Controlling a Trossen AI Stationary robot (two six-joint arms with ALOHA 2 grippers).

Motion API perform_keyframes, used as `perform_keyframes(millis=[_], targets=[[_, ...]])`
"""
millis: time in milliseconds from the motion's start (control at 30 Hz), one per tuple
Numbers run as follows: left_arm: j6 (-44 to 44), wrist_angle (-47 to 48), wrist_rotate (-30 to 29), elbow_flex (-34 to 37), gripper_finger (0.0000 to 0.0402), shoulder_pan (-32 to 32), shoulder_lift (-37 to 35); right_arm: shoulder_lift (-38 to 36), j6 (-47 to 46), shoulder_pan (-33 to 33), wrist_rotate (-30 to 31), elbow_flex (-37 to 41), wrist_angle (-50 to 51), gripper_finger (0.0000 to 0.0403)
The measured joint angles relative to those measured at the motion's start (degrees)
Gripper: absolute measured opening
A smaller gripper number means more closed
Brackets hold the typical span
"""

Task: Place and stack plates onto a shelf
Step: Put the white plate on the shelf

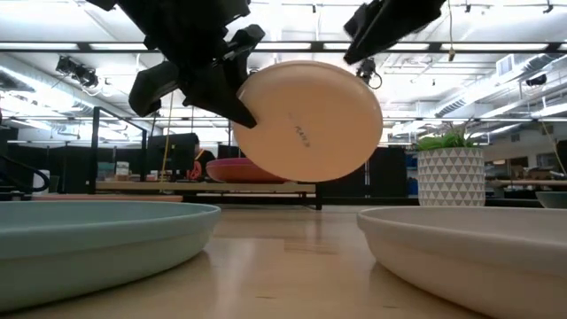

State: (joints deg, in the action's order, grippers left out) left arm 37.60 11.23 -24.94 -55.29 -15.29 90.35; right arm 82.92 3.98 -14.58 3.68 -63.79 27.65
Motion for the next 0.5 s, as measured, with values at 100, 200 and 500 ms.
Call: perform_keyframes(millis=[100,200,500], targets=[[-1.0,1.1,0.2,0.0,0.0074,0.0,-1.1,-1.7,-1.7,-1.5,3.5,0.0,1.6,0.0152],[-1.4,2.6,-0.9,-0.1,0.0074,-0.6,-2.7,-2.2,-3.9,-3.1,7.8,0.0,4.4,0.0157],[-4.5,12.9,-9.9,-1.2,0.0075,-2.9,-8.1,-2.8,-11.4,-7.9,20.1,0.0,10.6,0.0158]])
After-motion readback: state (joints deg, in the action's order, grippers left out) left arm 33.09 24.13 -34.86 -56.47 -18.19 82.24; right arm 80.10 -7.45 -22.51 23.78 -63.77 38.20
